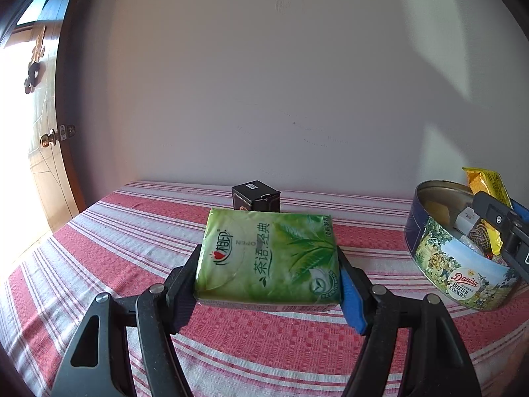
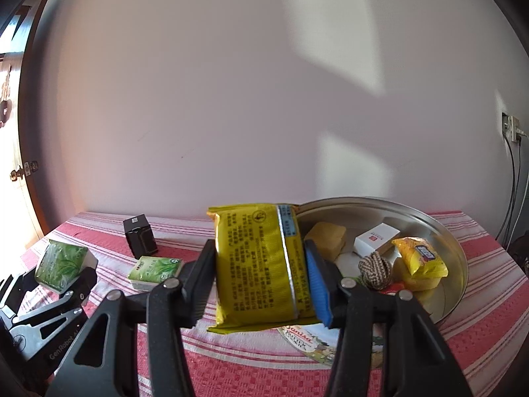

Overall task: Organize objects
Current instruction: 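Grasp the green tissue pack with the left gripper while the right grasps the yellow snack pack, then carry the green tissue pack and yellow snack pack over the tin and release both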

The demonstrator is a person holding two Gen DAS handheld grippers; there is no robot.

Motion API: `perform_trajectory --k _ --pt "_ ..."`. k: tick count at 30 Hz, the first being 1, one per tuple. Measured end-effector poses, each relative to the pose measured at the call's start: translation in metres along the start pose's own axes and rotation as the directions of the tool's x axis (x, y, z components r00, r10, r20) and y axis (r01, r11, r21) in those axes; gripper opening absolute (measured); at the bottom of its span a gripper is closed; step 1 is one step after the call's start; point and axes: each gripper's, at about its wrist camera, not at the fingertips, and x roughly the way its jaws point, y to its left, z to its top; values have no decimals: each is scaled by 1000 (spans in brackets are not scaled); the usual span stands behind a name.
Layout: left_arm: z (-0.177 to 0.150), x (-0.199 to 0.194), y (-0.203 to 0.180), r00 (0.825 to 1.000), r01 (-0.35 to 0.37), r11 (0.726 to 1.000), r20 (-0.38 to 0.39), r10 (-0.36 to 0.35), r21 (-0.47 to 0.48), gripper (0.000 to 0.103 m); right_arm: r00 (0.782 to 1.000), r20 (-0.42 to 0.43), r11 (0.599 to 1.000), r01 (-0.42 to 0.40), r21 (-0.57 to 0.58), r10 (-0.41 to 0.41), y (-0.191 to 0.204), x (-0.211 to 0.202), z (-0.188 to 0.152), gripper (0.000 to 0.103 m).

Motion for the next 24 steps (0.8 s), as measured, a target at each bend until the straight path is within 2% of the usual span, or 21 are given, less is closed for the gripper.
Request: perform_trajectory --k 13,24 --pt "10 -11 -54 995 89 995 34 -90 39 73 988 111 988 115 -100 -103 -26 -18 4 52" --pt "23 -15 -97 986 150 986 65 -155 73 73 977 135 983 172 -66 -162 -70 -17 15 52"
